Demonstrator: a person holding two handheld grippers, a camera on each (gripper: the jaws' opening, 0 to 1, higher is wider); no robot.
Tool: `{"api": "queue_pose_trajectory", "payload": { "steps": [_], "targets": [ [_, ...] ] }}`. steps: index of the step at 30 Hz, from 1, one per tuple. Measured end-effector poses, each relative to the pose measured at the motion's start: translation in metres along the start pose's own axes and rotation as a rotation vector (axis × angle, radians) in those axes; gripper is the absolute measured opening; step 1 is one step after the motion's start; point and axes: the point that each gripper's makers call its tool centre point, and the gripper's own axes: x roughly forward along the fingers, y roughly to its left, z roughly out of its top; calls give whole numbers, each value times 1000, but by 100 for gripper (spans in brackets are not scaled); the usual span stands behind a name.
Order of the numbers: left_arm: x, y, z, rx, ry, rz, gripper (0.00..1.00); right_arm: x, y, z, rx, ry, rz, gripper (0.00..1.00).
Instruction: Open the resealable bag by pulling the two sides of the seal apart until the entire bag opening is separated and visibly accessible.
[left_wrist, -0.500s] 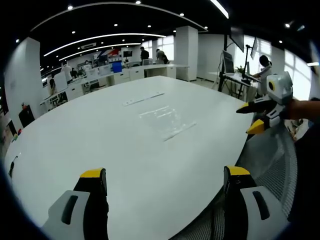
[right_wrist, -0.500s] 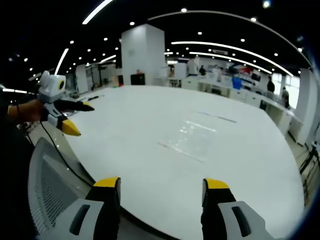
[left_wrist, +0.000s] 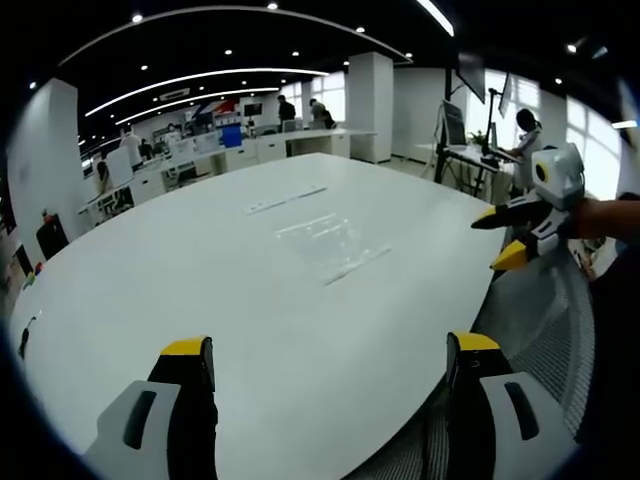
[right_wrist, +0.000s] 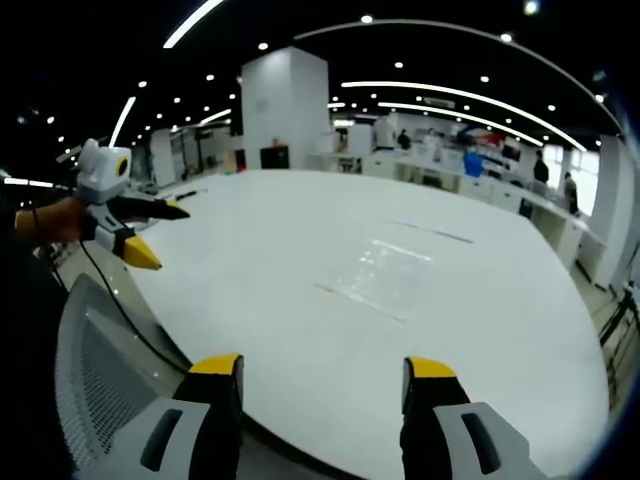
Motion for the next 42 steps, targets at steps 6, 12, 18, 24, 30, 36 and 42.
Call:
{"api": "queue_pose_trajectory", "payload": {
  "steps": [6, 12, 18, 24, 30, 36, 42],
  "targets": [
    [0, 0, -1, 1, 5, -1, 95, 0, -1, 0, -1, 2, -1, 61],
    [0, -1, -2, 6, 9, -3, 95, 1, -3, -1, -6, 5, 0, 61],
    [1, -3, -2, 8, 14, -9, 95, 1, -4, -2, -5, 9, 0, 60],
    [1, -3, -2, 12, 15, -11, 95, 1, -3, -3, 0, 13, 0, 59],
    [2, -3, -2, 12, 15, -10, 95, 2, -3, -5, 1, 15, 1, 59],
    [1, -3, -5, 9, 19, -9, 95, 3, -3, -6, -2, 19, -2, 59],
    [1, -2, -6, 2, 21, -8, 95, 4, -4, -6, -6, 23, -3, 58]
  ]
}}
